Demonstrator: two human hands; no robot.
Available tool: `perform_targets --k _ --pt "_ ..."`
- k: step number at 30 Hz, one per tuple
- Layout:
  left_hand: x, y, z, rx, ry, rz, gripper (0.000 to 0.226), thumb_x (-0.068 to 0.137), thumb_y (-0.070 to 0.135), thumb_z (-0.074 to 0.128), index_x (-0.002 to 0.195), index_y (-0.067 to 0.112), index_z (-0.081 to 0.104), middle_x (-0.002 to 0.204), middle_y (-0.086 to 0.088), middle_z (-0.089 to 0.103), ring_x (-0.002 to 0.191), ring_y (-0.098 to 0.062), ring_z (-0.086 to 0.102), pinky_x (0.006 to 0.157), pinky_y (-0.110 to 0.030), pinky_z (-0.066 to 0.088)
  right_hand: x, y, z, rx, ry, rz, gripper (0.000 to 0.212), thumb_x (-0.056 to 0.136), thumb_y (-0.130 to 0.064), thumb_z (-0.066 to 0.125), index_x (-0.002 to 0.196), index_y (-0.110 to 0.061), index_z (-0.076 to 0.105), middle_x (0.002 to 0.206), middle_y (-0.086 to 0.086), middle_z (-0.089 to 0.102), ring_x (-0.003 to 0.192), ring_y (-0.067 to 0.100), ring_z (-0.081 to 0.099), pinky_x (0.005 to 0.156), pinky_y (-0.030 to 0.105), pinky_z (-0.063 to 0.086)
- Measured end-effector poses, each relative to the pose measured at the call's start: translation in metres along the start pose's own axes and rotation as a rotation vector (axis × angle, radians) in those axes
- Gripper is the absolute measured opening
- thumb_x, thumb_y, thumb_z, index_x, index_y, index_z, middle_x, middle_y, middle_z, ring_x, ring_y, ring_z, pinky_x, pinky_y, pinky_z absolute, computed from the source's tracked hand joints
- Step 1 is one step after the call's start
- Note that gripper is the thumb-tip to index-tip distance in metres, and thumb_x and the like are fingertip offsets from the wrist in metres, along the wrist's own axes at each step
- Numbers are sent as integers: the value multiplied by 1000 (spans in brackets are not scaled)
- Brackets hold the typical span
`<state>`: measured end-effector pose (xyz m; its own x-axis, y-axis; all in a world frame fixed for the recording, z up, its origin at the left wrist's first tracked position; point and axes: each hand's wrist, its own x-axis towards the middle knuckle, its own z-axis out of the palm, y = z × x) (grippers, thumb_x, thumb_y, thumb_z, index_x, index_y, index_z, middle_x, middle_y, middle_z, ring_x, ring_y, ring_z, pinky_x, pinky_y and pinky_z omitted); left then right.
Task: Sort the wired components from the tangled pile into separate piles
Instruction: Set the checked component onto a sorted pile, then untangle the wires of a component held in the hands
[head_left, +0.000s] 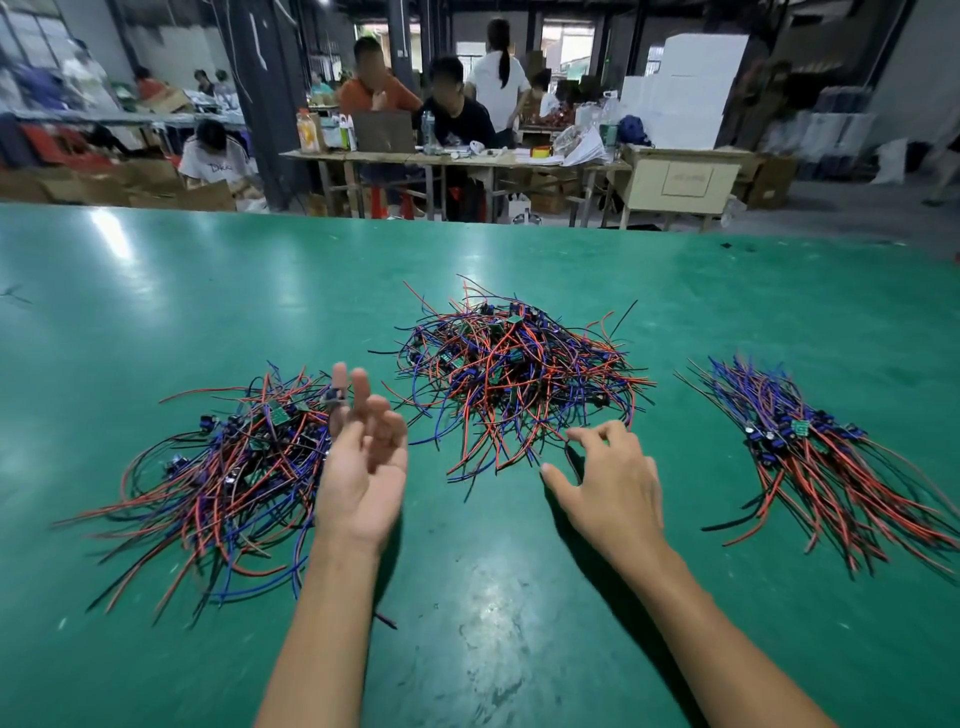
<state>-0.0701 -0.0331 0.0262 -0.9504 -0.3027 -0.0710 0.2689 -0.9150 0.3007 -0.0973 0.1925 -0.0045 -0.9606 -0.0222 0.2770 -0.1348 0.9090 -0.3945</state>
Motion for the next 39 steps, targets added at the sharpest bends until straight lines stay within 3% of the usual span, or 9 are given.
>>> perform_targets --k 5,10,14,19,23,28,33,36,39 --pt "3 0 -5 38 -70 71 42 96 14 47 119 42 68 110 17 73 72 -3 61 66 -19 52 6 4 -4 7 7 82 18 94 -41 63 99 -30 76 99 -1 63 102 25 60 81 34 44" --pt "3 5 -7 170 -128 70 32 93 20 59 105 45 75 107 19 71 71 -1 58 66 -17 50 5 7 -4 4 5 33 18 97 -37 58 100 -29 74 99 -2 63 101 22 60 80 33 45" --pt "0 -22 -10 1230 -116 302 19 93 26 70 104 41 74 100 11 74 81 -9 64 63 -11 48 4 2 -3 65 -33 -22 19 95 -45 61 98 -30 73 97 -5 63 97 21 62 81 33 47" --pt "-5 -59 -27 2188 -266 481 40 86 55 69 120 36 66 117 11 60 115 -14 51 93 -29 36 1 -2 -2 34 -118 -36 25 95 -51 59 95 -29 69 88 -8 65 96 22 64 70 32 40" --pt "-10 -63 -22 2050 -360 630 30 85 44 74 115 43 69 117 16 54 113 -9 41 85 -27 24 4 -2 -9 138 -101 -53 14 99 -37 57 90 -28 64 98 -5 65 97 19 60 79 33 42" --pt "-14 -65 -15 1897 -551 816 11 88 41 73 98 44 72 115 24 59 110 -5 39 88 -19 19 11 6 -15 631 -286 -150 16 96 -21 68 80 -20 69 64 -15 59 60 1 50 64 27 38" --pt "-6 -36 -7 1754 -235 1153 8 82 26 81 88 30 76 89 18 72 88 -11 57 80 -32 24 10 -2 -8 947 -234 -159 15 98 -31 63 103 -25 75 75 -17 66 60 -2 54 61 10 39" --pt "2 1 -18 1608 277 1295 17 91 34 73 98 20 78 93 2 75 87 -24 55 78 -38 39 10 7 -1 513 -39 -189 33 100 -27 55 128 -45 60 95 -15 61 63 3 51 63 23 44" --pt "5 20 -30 1593 704 1129 24 89 38 68 109 25 76 113 -5 69 107 -36 50 86 -40 38 11 4 5 169 -111 -210 51 104 -25 48 147 -51 40 105 -7 45 85 12 50 78 34 47"
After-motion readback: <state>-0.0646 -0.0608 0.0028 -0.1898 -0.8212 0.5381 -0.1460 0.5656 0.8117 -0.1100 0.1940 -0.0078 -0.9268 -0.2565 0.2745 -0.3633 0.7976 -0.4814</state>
